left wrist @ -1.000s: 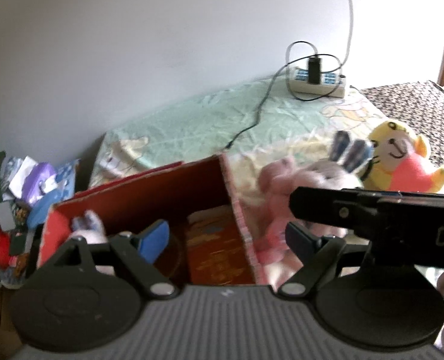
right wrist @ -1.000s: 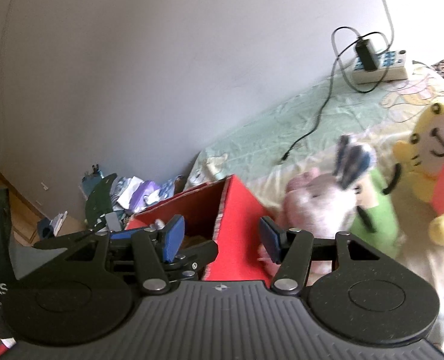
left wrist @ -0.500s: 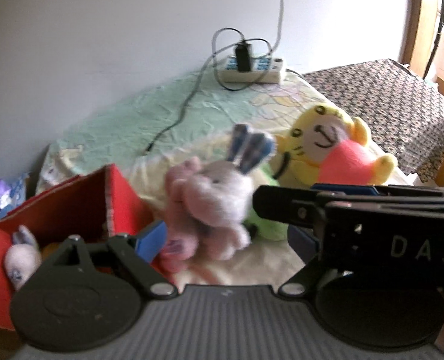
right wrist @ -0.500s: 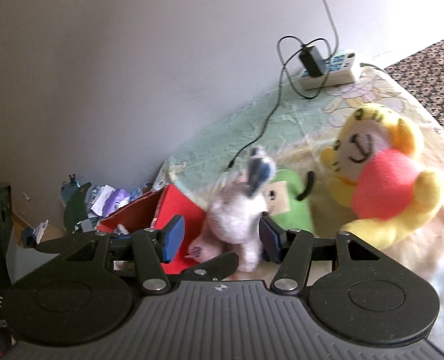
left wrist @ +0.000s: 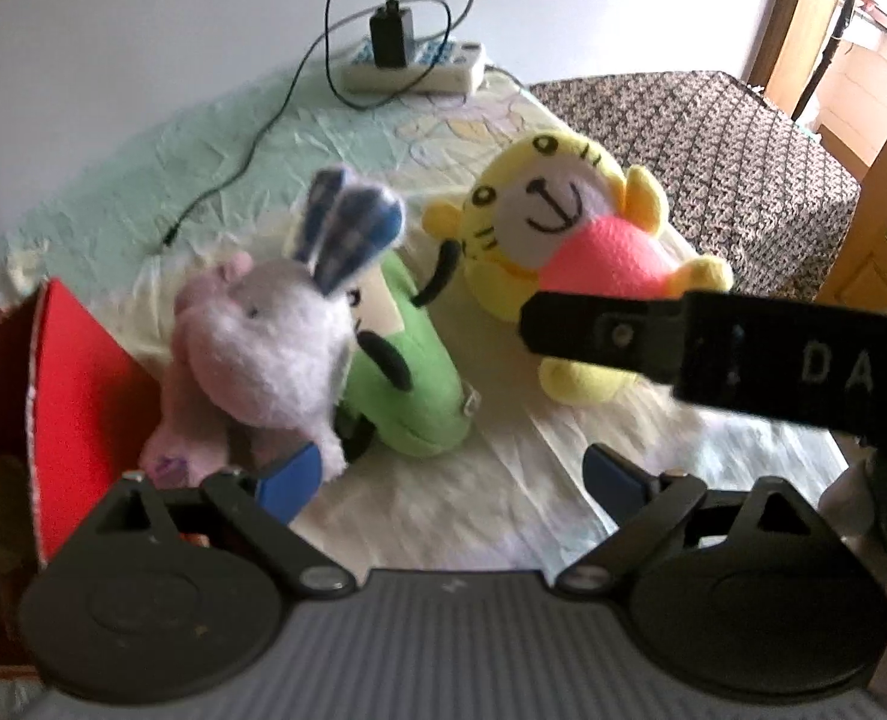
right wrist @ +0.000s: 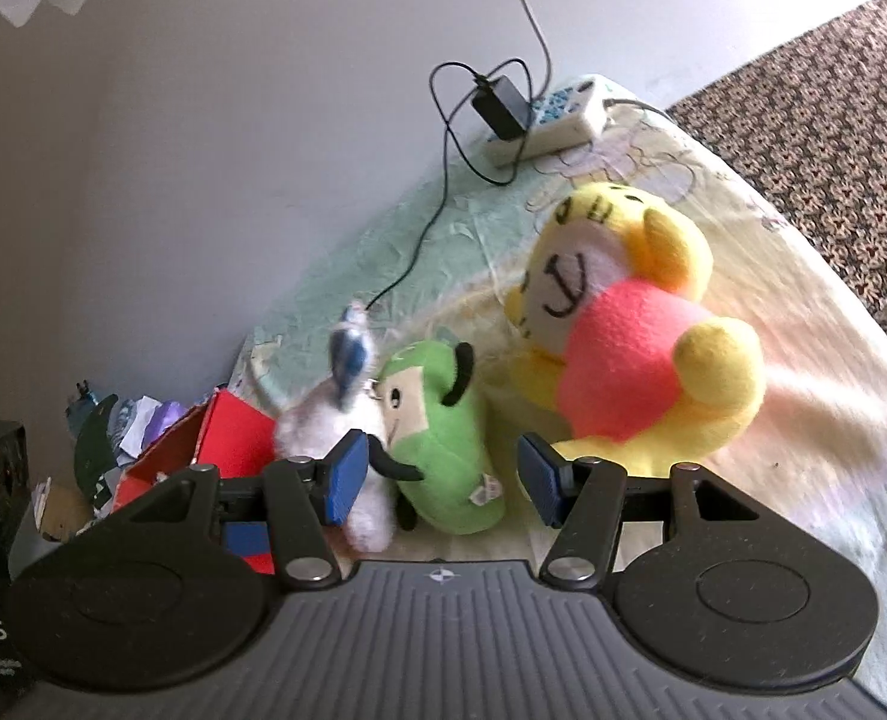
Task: Organize objects
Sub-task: 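Move the open right tool back toward the toys on the bed, then grasp the yellow tiger in the pink shirt with the right tool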
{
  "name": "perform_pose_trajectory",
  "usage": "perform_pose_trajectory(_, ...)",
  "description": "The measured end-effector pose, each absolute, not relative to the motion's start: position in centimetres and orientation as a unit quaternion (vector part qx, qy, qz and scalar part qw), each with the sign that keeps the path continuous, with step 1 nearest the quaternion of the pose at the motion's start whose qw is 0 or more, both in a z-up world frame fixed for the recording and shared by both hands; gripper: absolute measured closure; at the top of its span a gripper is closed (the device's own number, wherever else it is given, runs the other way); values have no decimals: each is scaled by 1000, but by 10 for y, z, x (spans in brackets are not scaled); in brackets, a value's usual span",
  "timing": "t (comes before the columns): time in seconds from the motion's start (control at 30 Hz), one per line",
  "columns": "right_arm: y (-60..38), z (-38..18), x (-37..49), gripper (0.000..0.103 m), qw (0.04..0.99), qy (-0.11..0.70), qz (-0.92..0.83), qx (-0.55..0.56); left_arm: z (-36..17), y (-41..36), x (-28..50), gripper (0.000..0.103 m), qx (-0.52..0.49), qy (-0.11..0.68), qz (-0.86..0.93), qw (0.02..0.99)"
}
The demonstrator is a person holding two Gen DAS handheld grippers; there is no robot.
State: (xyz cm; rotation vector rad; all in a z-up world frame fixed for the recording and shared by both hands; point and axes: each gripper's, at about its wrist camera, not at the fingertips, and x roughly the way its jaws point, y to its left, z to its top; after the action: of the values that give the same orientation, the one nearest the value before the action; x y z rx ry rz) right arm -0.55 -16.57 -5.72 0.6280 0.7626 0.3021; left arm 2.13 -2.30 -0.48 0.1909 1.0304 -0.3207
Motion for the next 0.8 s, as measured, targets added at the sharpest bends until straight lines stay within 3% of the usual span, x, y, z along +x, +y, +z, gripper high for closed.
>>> perform_pose_trajectory(0.4,-206,-53,1,43,880,320,108,335,-24,-32,37,8,9,544,-251,801)
perform_pose_trajectory(0.8,-250,-81,32,43,876,332,49,347,-26,-64,66,8,-8,517,-306,799)
